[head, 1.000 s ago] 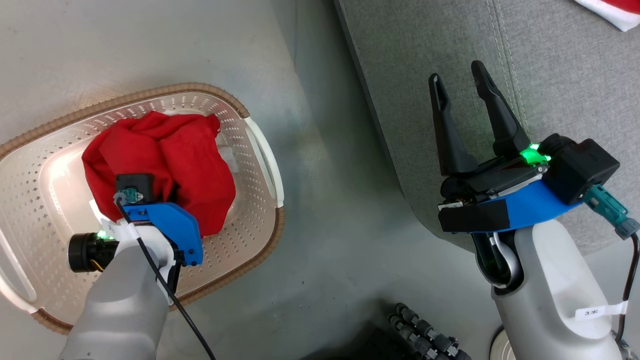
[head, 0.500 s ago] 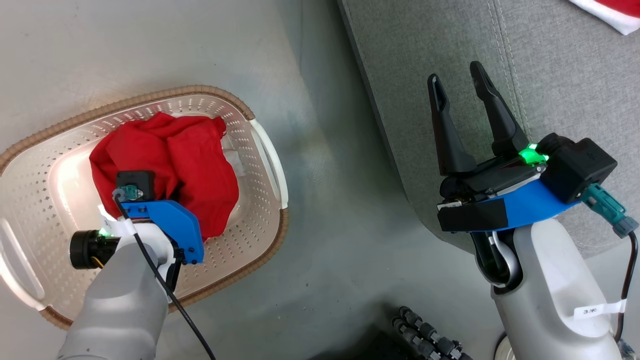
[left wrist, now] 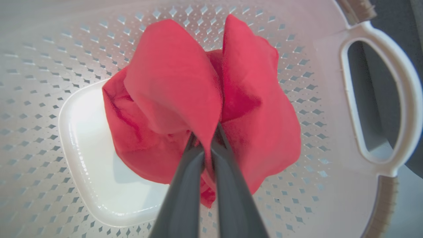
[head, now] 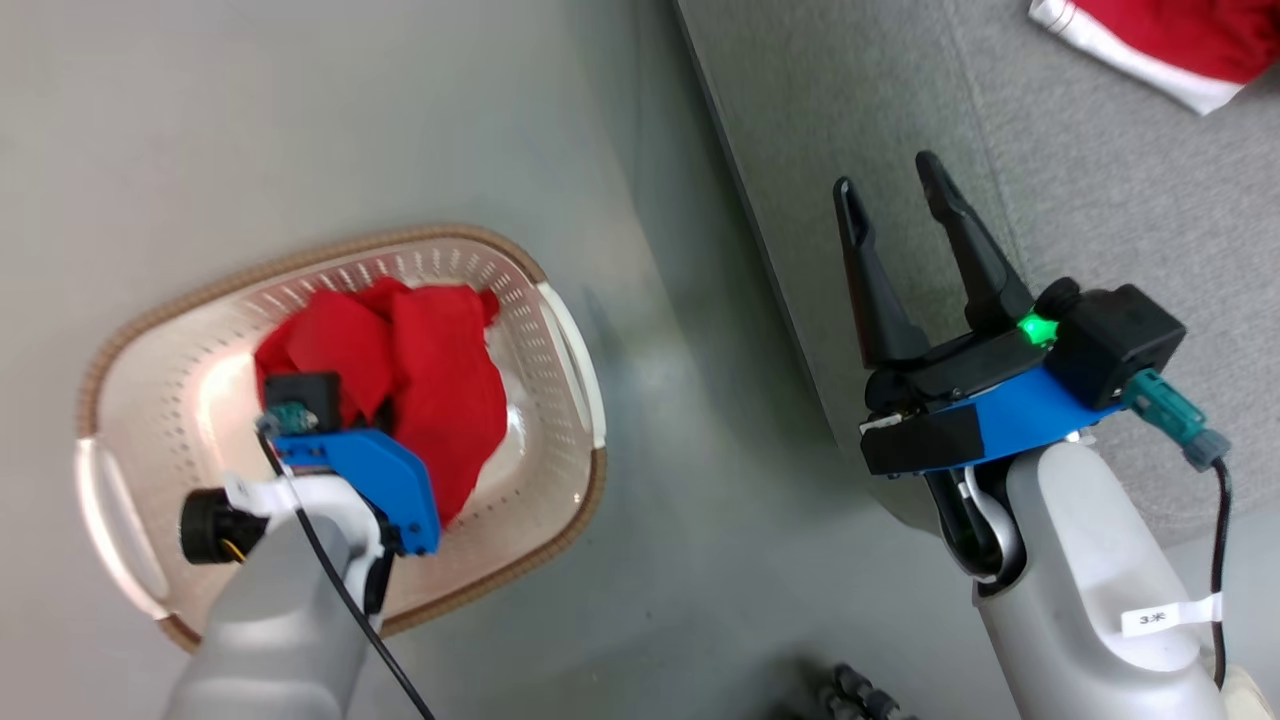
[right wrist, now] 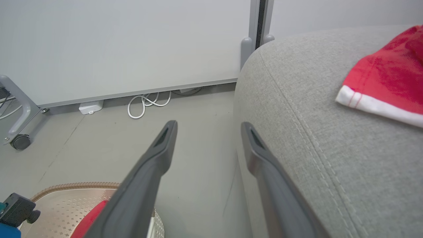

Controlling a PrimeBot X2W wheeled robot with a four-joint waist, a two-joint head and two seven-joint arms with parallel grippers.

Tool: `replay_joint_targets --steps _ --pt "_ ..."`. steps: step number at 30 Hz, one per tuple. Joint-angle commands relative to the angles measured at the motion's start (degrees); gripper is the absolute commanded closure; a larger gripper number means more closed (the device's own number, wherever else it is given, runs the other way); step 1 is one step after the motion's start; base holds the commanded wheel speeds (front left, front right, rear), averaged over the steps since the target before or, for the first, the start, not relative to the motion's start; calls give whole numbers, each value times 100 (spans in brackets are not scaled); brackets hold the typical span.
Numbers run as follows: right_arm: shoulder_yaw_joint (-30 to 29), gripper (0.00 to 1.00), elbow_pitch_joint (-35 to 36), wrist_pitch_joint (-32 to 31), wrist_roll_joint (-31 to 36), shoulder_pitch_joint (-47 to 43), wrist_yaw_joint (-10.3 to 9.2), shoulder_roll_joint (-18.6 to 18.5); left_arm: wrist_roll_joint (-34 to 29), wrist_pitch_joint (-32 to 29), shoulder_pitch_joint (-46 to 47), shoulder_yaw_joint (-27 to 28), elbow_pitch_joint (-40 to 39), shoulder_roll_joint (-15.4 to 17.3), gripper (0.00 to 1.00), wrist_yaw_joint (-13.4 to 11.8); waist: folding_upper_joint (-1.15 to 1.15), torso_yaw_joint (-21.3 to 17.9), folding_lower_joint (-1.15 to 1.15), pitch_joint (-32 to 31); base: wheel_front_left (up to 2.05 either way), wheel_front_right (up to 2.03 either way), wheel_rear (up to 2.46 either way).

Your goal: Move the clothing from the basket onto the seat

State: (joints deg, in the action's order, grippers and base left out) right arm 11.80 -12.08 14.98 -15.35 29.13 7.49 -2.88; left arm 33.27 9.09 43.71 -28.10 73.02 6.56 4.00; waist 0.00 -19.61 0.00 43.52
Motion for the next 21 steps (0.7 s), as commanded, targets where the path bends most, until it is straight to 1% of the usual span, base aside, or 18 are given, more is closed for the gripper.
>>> replay_joint_targets --steps 1,5,9,15,21 --pt "1 0 -66 30 60 9 1 -1 -20 63 -71 -27 2 -45 100 36 0 198 0 -401 0 0 0" --pt "-7 0 -308 29 131 -171 1 -2 -6 247 -254 -154 -52 -177 100 202 0 479 0 -1029 0 0 0" --pt "13 0 -614 27 222 -398 1 -6 -19 400 -527 -340 -149 -289 100 307 0 809 0 -1785 0 0 0" --pt "-11 0 -1027 -11 346 -740 1 -7 -27 542 -920 -733 -482 -366 100 352 0 1264 0 -2897 0 0 0" --pt "55 0 -1185 -187 291 -1110 1 -8 235 573 -1224 -1233 -1122 -368 100 346 0 1539 0 -3767 0 0 0"
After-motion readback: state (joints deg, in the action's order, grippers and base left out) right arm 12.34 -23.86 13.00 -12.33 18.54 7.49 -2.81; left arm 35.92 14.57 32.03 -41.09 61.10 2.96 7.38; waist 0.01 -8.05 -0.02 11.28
